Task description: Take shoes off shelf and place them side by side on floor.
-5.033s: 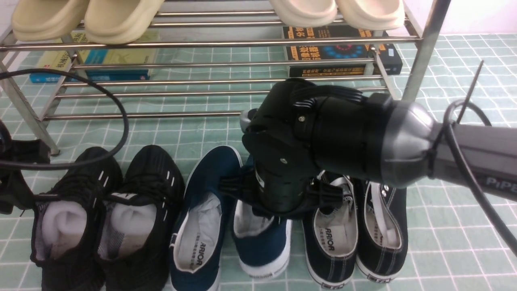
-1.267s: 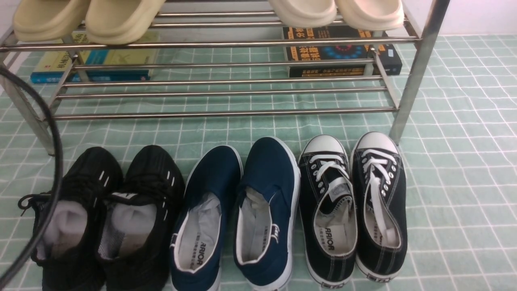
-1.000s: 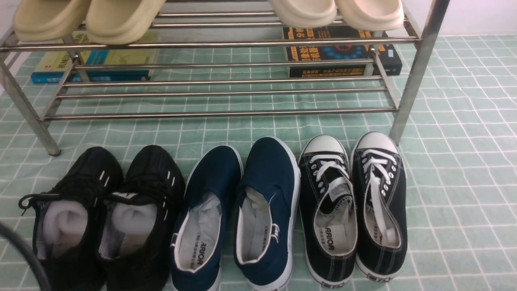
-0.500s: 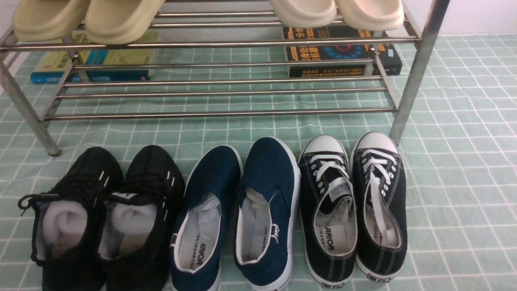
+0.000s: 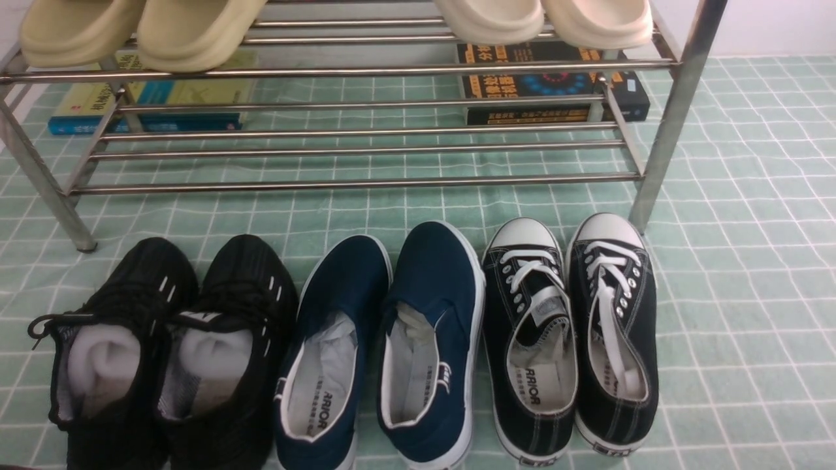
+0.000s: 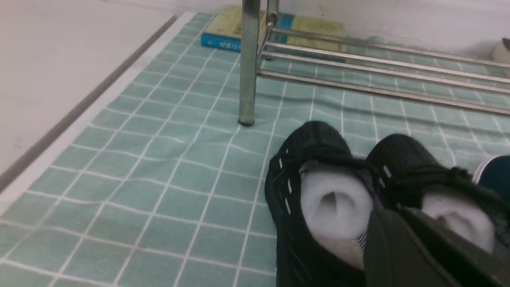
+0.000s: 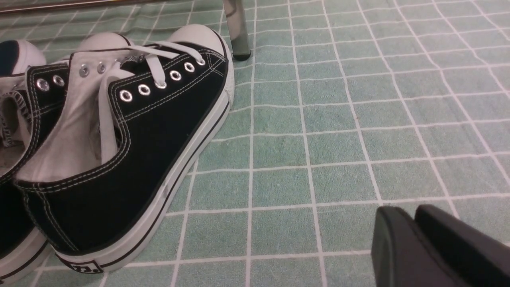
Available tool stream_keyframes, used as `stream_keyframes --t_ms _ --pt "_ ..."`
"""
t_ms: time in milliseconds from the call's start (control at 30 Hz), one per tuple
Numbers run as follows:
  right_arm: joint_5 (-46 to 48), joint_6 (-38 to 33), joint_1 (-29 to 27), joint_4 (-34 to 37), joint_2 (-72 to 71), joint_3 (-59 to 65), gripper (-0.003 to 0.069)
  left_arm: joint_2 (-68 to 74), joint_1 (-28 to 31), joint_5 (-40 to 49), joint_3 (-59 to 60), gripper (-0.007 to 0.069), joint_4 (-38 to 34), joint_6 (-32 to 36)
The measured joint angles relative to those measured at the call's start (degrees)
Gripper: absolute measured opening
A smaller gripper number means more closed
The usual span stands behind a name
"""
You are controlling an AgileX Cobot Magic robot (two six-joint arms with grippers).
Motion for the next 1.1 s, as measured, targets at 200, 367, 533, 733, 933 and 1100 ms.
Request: stream_keyframes --t_ms 200,367,533,733,933,1100 --pt "0.00 0.00 0.00 0.00 0.00 0.00 0.0095 -0.49 0.00 -1.63 9.19 0.0052 0.97 0.00" --pt "0.00 0.00 0.00 0.00 0.00 0.00 0.0101 -0.53 -1.57 -4.25 10.93 0.0053 3.11 0.06" --pt "0.00 0.00 0.00 0.00 0.00 0.00 0.0106 -0.53 -5.17 -4.73 11.09 0.0054 4.87 0.06" --pt "0.00 0.00 0.00 0.00 0.00 0.00 0.0115 -0.55 -6.43 -5.24 11.11 0.0064 5.04 0.06" --pt "0.00 0.00 0.00 0.00 0.00 0.00 0.0124 -0.55 -6.49 -5.24 11.11 0.0070 5.04 0.06" --pt "0.00 0.00 0.00 0.00 0.00 0.00 0.0131 -0.55 -6.49 -5.24 11.11 0.0074 5.10 0.06"
